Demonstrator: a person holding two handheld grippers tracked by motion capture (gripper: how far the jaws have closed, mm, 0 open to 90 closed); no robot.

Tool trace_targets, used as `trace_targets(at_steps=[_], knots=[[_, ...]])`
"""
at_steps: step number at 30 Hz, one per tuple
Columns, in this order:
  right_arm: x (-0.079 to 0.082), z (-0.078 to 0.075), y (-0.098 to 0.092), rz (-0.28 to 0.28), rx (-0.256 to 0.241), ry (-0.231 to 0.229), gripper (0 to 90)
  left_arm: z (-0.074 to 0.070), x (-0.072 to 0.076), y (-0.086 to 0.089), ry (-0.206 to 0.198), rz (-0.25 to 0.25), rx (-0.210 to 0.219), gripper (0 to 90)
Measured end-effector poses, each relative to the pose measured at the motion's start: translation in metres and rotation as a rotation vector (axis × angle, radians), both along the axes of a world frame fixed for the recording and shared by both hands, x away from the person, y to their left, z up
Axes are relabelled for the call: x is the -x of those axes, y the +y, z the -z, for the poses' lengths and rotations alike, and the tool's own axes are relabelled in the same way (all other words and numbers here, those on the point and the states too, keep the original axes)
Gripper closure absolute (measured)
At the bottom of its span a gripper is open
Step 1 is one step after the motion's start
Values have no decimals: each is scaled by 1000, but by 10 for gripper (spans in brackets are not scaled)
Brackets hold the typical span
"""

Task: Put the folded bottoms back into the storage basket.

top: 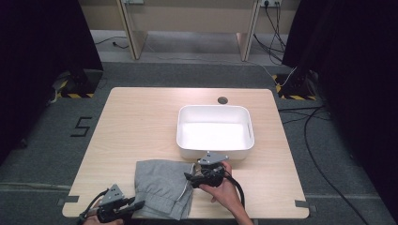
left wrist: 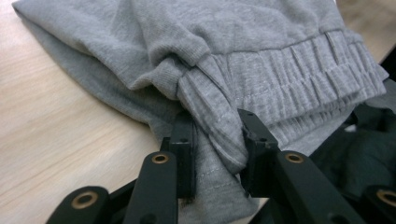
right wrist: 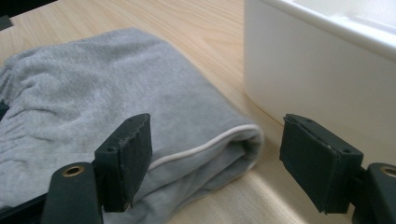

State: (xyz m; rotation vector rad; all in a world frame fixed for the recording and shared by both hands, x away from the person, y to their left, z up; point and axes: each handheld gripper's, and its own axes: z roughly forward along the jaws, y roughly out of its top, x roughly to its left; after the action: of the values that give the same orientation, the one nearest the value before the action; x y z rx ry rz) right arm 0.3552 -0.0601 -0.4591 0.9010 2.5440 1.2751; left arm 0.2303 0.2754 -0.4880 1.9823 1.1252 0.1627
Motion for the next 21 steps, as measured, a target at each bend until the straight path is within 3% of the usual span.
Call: trace_targets(at_steps=[4, 8, 10, 14, 16, 18, 21], knots=[[1, 2, 7, -33, 1, 6, 259, -2, 0, 5, -3, 11, -36, 693], [-2, 5, 17, -41, 35, -4, 259, -4, 0, 5, -11, 18, -65, 689], [-7, 9, 20, -39, 40, 12, 260, -6, 0, 7, -13, 9, -85, 683], [-10, 23, 28, -57, 65, 93, 322, -5, 2, 7, -25, -8, -100, 648], [-9, 28, 30, -50, 39, 131, 366, -7, 4, 3, -44, -28, -148, 607], [-8, 29, 29, -46, 20, 138, 381, -7, 6, 0, -45, -75, -173, 531], [-6, 31, 27, -44, 7, 131, 419, -6, 5, 3, -20, -131, -167, 411]])
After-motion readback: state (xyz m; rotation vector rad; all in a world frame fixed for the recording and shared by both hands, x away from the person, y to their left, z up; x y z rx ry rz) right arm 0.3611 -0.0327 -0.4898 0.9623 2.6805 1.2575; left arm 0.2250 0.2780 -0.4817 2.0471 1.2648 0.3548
